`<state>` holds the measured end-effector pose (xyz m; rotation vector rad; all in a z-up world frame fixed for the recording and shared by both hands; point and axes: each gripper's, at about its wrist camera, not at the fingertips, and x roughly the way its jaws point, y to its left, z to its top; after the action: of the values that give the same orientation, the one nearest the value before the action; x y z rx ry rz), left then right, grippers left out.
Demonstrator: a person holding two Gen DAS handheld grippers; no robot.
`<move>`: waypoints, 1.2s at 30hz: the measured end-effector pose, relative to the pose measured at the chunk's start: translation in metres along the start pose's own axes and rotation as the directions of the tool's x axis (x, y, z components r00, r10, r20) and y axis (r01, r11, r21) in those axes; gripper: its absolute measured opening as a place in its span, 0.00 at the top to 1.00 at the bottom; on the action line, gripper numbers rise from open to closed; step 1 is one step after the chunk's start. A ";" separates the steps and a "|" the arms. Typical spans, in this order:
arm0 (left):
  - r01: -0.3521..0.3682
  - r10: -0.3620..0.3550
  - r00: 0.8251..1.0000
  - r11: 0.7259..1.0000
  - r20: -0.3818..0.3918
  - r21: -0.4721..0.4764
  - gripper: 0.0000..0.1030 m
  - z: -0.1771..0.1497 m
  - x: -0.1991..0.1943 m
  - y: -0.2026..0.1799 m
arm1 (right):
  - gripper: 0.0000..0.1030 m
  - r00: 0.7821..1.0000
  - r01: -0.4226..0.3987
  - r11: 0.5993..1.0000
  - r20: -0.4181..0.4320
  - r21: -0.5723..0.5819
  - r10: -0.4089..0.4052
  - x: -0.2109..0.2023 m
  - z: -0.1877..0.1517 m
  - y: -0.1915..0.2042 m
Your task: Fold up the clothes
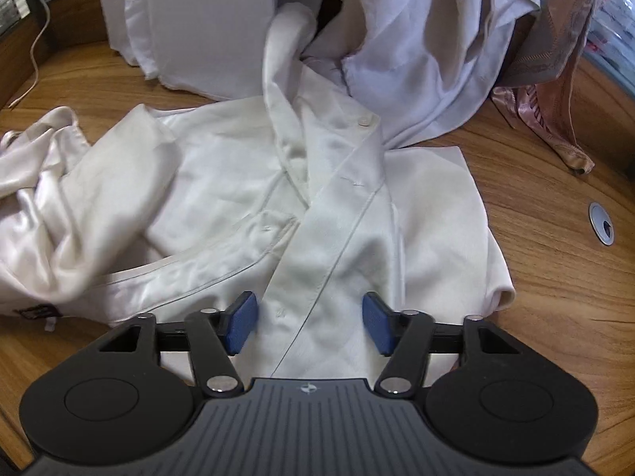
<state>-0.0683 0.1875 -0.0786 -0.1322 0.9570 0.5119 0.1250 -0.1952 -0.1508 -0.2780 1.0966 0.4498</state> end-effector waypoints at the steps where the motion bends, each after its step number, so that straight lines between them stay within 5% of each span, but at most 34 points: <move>1: -0.006 0.006 1.000 1.000 -0.010 -0.020 0.96 0.001 0.001 0.004 | 0.86 1.000 -0.001 1.000 0.000 0.016 0.001 0.000 0.000 -0.005; 3: 0.008 -0.010 1.000 0.998 -0.028 -0.068 0.96 0.001 0.001 0.010 | 0.90 1.000 -0.004 0.999 0.003 0.048 0.003 -0.002 0.001 -0.015; 6: 0.063 -0.064 0.998 0.994 -0.005 -0.090 0.76 0.003 -0.006 0.004 | 0.91 0.999 -0.026 0.996 0.043 0.089 0.022 -0.023 0.000 -0.031; 11: 0.237 -0.237 0.971 0.971 0.026 0.023 0.68 0.014 -0.014 -0.039 | 0.91 0.992 -0.040 0.984 0.121 0.175 0.019 -0.074 -0.010 -0.074; 16: 0.405 -0.415 0.910 0.894 0.009 0.191 0.56 0.017 -0.020 -0.107 | 0.91 0.992 -0.052 0.958 0.126 0.283 0.016 -0.108 -0.035 -0.128; 27: 0.598 -0.590 0.788 0.668 -0.174 0.444 0.50 -0.021 -0.032 -0.262 | 0.88 0.996 -0.059 0.935 -0.042 0.350 0.078 -0.119 -0.145 -0.191; 31: 0.622 -0.598 0.768 0.609 -0.231 0.492 0.50 -0.033 -0.022 -0.305 | 0.78 0.995 -0.074 0.955 -0.050 0.286 0.092 -0.126 -0.159 -0.197; 36: 0.628 -0.589 0.765 0.595 -0.259 0.501 0.50 -0.043 -0.017 -0.343 | 0.60 0.991 -0.128 0.971 -0.007 0.204 0.132 -0.127 -0.142 -0.209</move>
<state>0.0535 -0.1323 -0.1288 0.0662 1.0208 -0.4419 0.0645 -0.4666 -0.0989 -0.0309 1.1758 0.4485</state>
